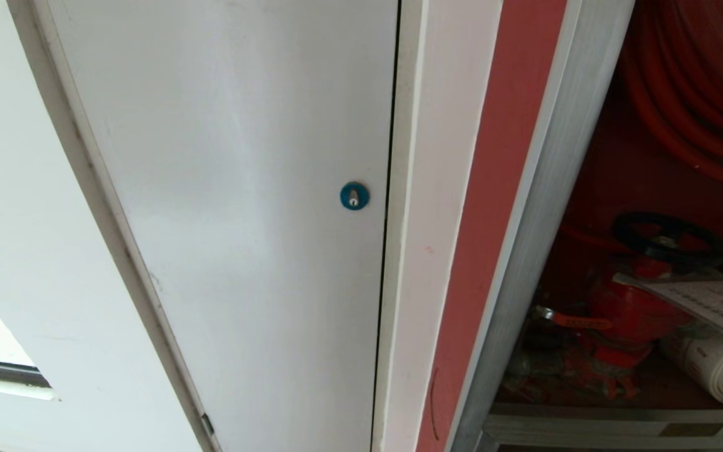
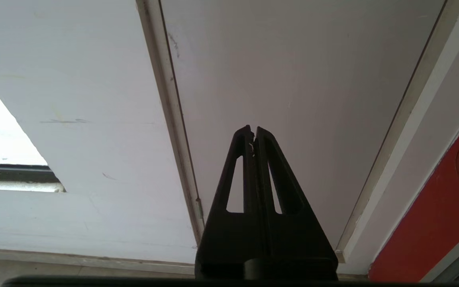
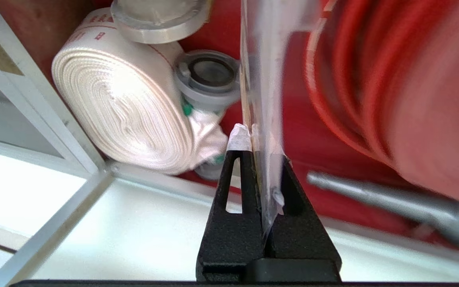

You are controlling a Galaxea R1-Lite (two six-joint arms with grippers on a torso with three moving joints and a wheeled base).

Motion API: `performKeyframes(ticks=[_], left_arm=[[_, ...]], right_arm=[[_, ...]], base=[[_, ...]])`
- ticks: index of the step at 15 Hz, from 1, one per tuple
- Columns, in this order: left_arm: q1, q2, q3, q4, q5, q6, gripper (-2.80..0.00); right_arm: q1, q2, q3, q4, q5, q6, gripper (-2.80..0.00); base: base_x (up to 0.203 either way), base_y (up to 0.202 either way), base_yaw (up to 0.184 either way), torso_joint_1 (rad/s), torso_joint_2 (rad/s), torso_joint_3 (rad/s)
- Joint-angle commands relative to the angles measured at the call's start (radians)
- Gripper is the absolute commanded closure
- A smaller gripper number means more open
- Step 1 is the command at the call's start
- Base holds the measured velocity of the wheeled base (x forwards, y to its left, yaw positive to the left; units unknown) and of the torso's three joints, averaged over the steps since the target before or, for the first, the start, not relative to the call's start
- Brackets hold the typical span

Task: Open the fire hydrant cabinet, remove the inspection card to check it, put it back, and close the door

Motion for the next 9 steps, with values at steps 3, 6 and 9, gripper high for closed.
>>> performKeyframes(ticks=[3,6,9], left_arm=[[0.000,0.000,0.006,0.000,0.000,0.000,0.00],[0.000,0.001,0.006,0.000,0.000,0.000,0.00],[0.000,0.001,0.006,0.000,0.000,0.000,0.00]], right_arm=[[0.017,-0.195,-0.023,0.125,0.002,0.012,0.00],[0.102,-0.258,-0.040,0.250,0.000,0.081,0.00],[0.140,-0.215,-0.043,0.276,0.007,0.162,0.00]], base=[[0.000,0.000,0.000,0.000,0.00,0.000],[0.000,0.000,0.000,0.000,0.00,0.000],[0.000,0.000,0.000,0.000,0.00,0.000]])
